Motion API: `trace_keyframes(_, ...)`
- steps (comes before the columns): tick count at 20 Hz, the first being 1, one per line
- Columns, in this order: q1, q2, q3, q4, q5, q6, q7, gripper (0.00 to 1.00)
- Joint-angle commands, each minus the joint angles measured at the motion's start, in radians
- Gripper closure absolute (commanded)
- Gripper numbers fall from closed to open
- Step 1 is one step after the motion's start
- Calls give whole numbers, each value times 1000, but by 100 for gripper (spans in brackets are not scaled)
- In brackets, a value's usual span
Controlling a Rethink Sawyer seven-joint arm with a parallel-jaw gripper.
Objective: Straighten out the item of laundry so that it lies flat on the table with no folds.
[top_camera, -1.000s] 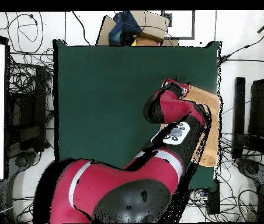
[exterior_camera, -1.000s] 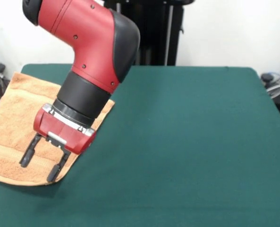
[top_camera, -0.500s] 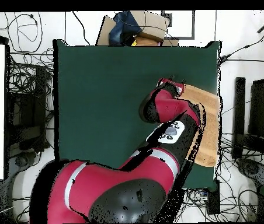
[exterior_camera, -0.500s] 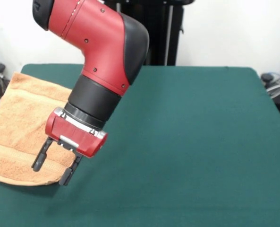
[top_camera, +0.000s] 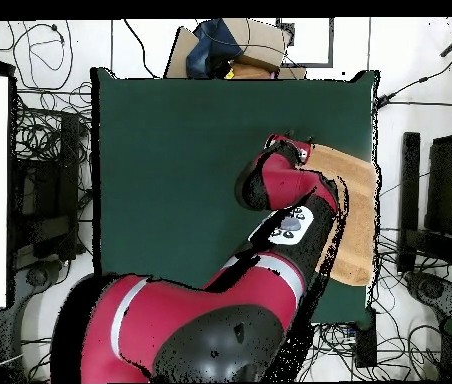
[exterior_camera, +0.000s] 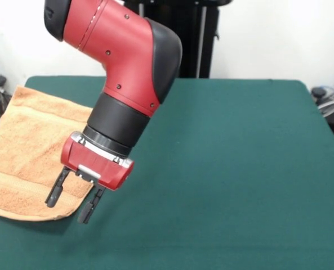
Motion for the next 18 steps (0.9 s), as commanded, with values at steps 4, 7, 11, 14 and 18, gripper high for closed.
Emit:
trace_keyframes(4, 0, 54, 112, 56, -22, -10, 111, 0)
trace_keyframes(7, 2, 60, 109, 51, -18, -2, 110, 0)
trace_keyframes(11, 15, 74, 82, 42, -6, 12, 107, 0)
trace_keyframes(14, 25, 86, 62, 36, 6, 21, 108, 0)
trace_keyframes(18, 36, 105, 39, 24, 23, 32, 113, 0)
